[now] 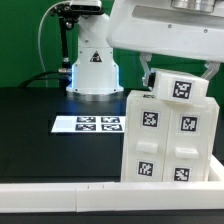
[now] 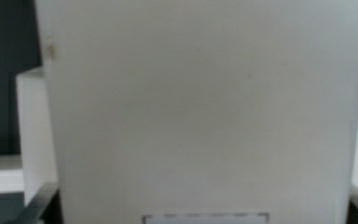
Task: Assemble cabinet
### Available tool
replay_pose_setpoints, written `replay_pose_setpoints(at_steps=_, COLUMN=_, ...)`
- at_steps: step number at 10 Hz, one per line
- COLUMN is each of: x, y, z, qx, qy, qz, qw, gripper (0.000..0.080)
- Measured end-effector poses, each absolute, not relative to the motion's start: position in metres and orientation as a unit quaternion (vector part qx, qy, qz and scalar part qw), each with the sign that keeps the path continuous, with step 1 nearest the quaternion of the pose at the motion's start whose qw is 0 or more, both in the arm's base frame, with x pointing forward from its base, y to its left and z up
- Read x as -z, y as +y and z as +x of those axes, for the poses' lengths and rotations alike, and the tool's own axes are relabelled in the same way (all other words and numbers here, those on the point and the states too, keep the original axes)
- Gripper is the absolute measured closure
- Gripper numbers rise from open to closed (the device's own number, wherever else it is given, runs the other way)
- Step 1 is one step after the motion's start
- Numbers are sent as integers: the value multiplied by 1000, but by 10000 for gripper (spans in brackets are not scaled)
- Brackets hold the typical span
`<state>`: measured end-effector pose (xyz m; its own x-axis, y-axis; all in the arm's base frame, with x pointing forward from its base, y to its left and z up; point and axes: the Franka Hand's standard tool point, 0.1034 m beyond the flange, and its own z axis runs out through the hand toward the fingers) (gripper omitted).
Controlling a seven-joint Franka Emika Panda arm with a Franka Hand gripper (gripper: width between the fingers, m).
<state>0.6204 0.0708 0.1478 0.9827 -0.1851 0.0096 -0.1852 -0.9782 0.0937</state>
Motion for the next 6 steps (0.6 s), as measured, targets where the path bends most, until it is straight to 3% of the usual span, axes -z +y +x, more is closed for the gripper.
replay_pose_setpoints(at_steps=5, x=-144, y=54, z=627, qx=-18, qy=-454, qz=890, qw=-34, gripper=261)
replay_pose_setpoints(at_steps=6, x=-144, y=58, z=627, qx=-10, qy=-505, qz=862, qw=-39, gripper=261)
